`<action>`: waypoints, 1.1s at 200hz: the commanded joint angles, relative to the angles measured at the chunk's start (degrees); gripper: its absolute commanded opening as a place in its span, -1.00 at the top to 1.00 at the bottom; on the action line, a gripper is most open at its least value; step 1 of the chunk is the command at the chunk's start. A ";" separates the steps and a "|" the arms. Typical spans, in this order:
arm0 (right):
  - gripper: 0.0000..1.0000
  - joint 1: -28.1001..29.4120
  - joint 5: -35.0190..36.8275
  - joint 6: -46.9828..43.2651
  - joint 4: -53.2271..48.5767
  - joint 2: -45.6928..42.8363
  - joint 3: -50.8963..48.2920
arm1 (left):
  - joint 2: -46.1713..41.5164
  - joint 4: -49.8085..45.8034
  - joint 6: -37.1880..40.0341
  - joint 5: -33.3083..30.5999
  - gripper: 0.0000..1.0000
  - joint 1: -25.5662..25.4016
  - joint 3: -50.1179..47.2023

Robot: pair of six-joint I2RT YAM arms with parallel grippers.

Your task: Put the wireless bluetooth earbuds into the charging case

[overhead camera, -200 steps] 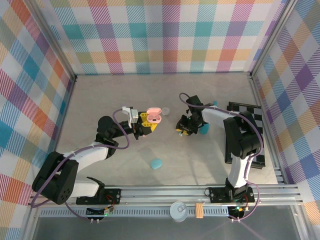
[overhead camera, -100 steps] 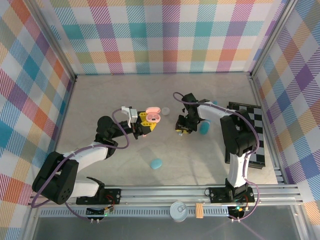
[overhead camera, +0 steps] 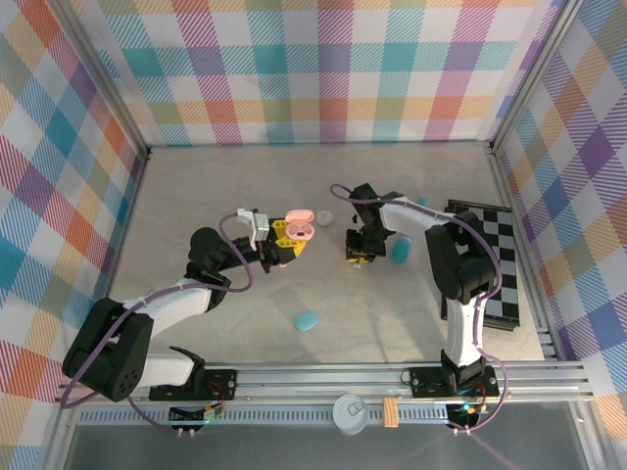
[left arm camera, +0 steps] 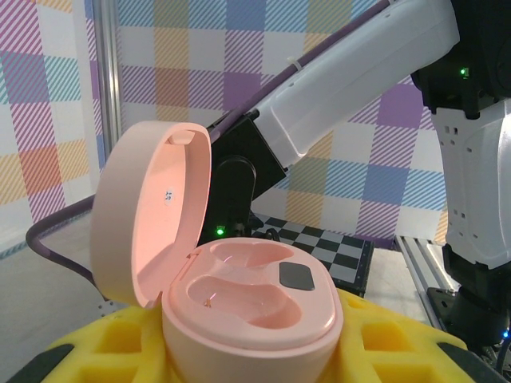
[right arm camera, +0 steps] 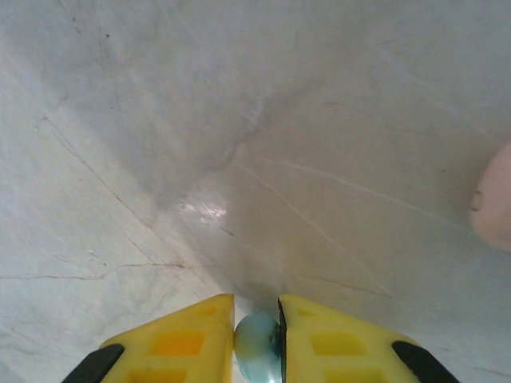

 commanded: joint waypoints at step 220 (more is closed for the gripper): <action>0.38 7.73 32.45 -1.21 -21.31 2.46 9.38 | -2.11 3.75 -0.10 1.39 0.38 0.90 0.22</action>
